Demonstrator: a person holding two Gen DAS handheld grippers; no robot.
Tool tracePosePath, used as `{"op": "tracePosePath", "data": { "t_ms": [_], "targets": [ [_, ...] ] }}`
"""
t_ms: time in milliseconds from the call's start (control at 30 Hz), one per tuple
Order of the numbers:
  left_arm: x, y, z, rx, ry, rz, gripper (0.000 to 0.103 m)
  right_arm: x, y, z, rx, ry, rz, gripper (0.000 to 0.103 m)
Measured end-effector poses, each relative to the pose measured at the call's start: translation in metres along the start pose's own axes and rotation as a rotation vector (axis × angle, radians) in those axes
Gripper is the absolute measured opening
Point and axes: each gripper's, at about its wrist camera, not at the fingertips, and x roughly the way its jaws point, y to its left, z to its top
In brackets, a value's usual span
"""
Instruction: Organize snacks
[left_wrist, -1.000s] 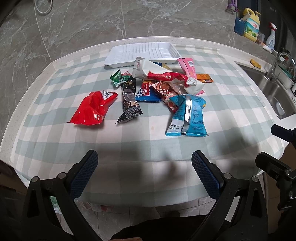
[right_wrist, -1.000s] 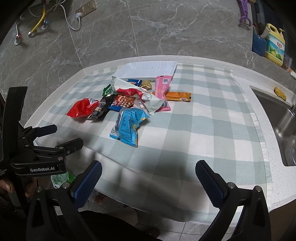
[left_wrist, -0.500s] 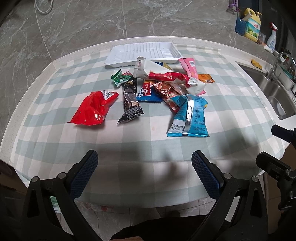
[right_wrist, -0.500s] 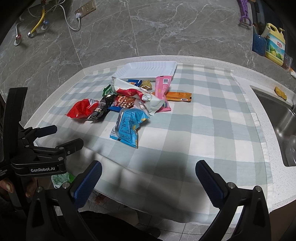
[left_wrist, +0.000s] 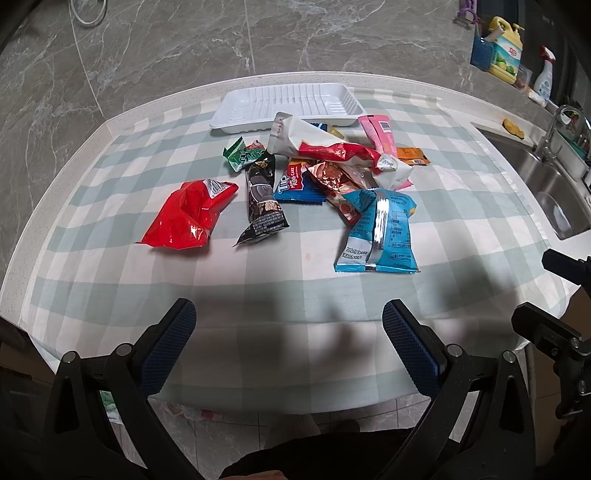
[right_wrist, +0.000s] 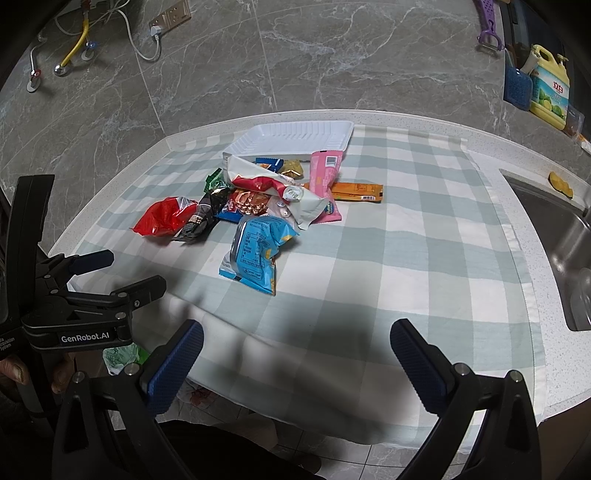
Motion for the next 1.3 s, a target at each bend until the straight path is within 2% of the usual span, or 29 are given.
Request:
{"op": "tracePosePath", "data": {
  "t_ms": [800, 1300],
  "targets": [
    [0.002, 0.001, 0.001, 0.000, 0.002, 0.001, 0.103, 0.004, 0.001, 0.002, 0.002, 0.003, 0.006, 0.103],
    [0.019, 0.019, 0.010, -0.001, 0.024, 0.014, 0.103, 0.023, 0.010, 0.013, 0.012, 0.029, 0.030, 0.103]
  ]
}}
